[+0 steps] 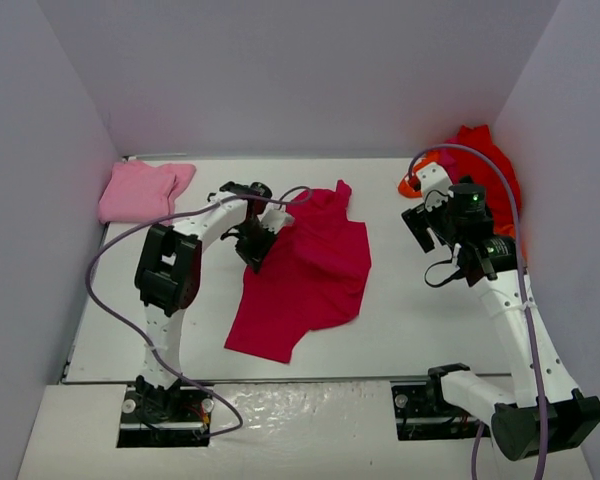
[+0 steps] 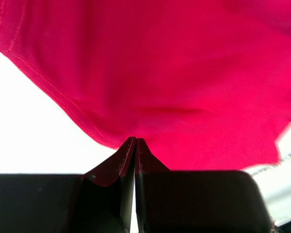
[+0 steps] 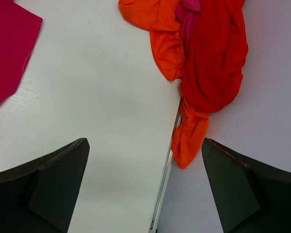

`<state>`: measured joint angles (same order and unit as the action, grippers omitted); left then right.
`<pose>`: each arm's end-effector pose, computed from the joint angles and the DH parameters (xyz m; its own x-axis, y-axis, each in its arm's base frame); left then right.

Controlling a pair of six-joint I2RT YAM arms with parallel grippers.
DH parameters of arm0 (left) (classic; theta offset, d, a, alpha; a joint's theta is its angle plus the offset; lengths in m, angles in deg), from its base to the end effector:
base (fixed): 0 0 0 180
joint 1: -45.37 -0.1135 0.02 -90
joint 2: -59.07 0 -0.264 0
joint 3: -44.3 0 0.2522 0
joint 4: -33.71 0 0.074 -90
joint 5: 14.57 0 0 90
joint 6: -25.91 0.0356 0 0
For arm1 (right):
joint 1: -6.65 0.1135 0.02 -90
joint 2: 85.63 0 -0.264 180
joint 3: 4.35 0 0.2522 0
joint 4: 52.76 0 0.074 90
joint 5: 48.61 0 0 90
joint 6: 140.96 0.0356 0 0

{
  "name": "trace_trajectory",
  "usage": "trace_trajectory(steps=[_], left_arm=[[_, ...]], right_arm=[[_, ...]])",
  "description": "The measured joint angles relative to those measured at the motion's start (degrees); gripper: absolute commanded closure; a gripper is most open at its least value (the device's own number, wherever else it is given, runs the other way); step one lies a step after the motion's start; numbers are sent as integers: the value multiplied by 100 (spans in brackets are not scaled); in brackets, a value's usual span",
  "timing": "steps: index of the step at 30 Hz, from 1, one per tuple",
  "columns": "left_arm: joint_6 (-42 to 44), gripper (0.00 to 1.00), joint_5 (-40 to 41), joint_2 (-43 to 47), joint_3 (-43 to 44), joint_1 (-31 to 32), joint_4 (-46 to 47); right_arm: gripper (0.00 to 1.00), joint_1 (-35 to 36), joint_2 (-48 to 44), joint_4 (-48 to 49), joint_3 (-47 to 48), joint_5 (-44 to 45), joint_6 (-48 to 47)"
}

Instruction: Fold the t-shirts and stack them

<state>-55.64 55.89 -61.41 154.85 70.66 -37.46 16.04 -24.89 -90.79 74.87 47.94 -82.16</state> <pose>0.3737 -0.1898 0.1913 -0.8175 0.5394 -0.2016 0.5758 0.7590 -0.3041 0.2308 0.0340 0.3872 -0.2534 -0.5635 -0.7863 -0.2190 0.8251 -0.5208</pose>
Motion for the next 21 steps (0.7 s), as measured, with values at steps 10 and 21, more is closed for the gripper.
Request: trace_trajectory(steps=[10, 21], left_arm=[[164, 99, -491, 193, 3306, 31, -274], [233, 100, -808, -1765, 3630, -19, -108]], right_arm=[[35, 258, 301, -52, 202, -170, 50], [77, 1049, 1198, -253, 596, -710, 186]])
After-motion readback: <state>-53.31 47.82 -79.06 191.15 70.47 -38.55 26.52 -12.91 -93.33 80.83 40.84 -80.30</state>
